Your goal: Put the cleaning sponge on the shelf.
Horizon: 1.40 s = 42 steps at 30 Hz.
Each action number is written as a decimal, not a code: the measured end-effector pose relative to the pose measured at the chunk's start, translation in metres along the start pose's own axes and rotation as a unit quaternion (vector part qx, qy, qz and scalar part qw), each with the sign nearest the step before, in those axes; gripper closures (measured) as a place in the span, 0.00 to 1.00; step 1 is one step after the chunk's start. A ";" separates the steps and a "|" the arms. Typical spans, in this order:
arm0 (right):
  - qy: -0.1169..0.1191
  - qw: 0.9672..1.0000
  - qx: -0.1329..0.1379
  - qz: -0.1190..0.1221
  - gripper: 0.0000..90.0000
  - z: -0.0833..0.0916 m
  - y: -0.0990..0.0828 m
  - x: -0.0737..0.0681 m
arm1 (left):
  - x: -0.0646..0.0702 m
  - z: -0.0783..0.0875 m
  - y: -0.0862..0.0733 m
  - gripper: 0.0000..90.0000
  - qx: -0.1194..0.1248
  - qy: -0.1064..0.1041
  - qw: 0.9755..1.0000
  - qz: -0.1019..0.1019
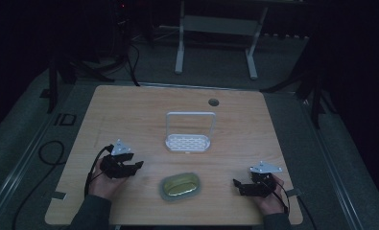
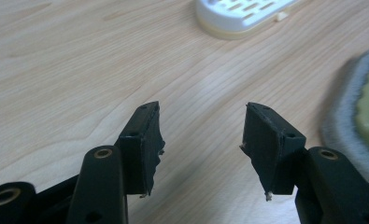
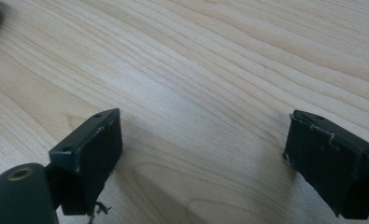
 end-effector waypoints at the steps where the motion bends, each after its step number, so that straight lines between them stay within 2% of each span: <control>1: 0.000 1.000 0.000 -0.001 0.12 0.000 0.000 0.000 | 0.002 0.001 0.002 0.52 0.000 -0.003 1.000 -0.004; 10: 0.000 1.000 -0.001 0.000 0.12 0.000 0.000 0.000 | 0.021 0.004 0.015 0.52 -0.006 -0.029 0.999 -0.022; 20: 0.000 1.000 0.000 0.001 0.12 0.000 0.000 0.000 | 0.040 0.005 0.031 0.52 -0.012 -0.045 0.998 -0.047; 26: 0.000 1.000 0.000 0.001 0.12 0.000 0.000 0.000 | 0.051 0.005 0.038 0.52 -0.023 -0.059 0.996 -0.068; 35: 0.000 1.000 0.000 0.001 0.12 0.000 0.000 0.000 | 0.062 0.004 0.049 0.54 -0.036 -0.075 0.993 -0.081; 42: 0.000 1.000 0.000 0.000 0.12 0.000 0.000 0.000 | 0.070 0.004 0.056 0.55 -0.055 -0.086 0.990 -0.098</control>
Point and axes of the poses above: each handheld gripper's, and its own axes: z roughly backward along the jaws, y roughly out of its top, x roughly to its right, the point moved 6 cm from there along -z, roughly forward along the jaws, and after that the axes turned 6 degrees about x, right-handed, at the moved point
